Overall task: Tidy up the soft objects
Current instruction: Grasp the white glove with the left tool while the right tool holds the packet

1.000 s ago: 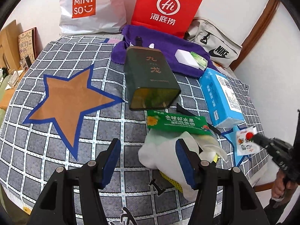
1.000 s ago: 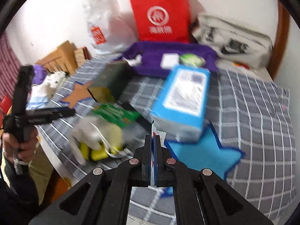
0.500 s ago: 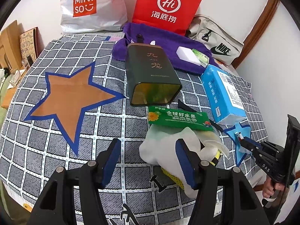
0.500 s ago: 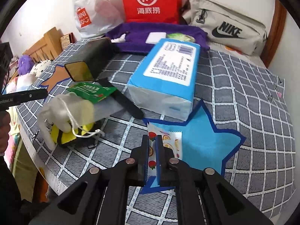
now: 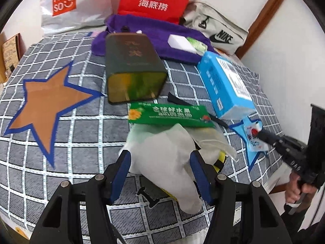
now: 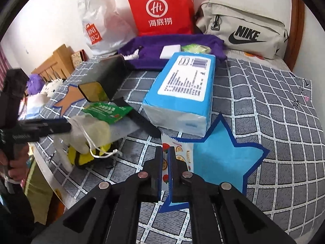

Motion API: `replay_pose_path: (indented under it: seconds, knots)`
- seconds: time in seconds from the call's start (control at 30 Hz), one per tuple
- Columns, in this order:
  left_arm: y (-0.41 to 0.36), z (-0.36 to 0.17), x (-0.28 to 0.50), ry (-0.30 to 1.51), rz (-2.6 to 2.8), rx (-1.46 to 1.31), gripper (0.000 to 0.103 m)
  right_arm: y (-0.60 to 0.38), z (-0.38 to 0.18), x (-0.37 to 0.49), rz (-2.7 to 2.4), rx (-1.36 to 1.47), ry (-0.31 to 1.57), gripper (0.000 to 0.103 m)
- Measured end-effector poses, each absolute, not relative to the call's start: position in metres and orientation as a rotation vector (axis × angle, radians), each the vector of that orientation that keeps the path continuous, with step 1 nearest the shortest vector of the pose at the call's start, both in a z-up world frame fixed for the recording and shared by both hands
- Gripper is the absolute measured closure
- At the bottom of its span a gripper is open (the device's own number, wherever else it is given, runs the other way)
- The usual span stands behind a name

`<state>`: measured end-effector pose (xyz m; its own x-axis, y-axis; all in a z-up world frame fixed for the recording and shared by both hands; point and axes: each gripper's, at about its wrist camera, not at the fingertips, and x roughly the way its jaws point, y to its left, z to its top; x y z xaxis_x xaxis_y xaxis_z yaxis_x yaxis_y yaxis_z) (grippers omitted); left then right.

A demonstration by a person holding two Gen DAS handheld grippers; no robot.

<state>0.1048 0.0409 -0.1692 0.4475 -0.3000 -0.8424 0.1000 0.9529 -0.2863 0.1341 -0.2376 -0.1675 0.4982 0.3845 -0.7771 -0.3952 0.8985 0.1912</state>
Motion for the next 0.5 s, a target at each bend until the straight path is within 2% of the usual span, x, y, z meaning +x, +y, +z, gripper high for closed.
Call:
replay_pose_path:
  seconds: [0.03,0.07,0.1,0.17,0.2,0.3,0.5]
  knots:
    - [0.039,-0.171,0.105,1.081,-0.257,-0.202,0.046,-0.239,-0.166,0.135,0.474,-0.004,0.936,0.099]
    - [0.037,-0.172,0.105,1.075,-0.263,-0.196,0.055,-0.24,-0.166,0.135,0.475,0.001,0.935,0.099]
    - [0.036,-0.173,0.106,1.071,-0.265,-0.193,0.069,-0.241,-0.165,0.135,0.473,0.007,0.934,0.099]
    - [0.036,-0.176,0.107,1.074,-0.28,-0.21,0.079,-0.241,-0.165,0.137,0.469,0.009,0.933,0.099]
    - [0.036,-0.175,0.107,1.068,-0.283,-0.214,0.087,-0.241,-0.165,0.137,0.469,0.009,0.932,0.099]
    - [0.042,-0.166,0.103,1.03,-0.28,-0.218,0.091,-0.242,-0.163,0.135,0.471,0.01,0.927,0.099]
    - [0.059,-0.145,0.096,0.965,-0.238,-0.231,0.092,-0.244,-0.156,0.132,0.473,0.022,0.907,0.099]
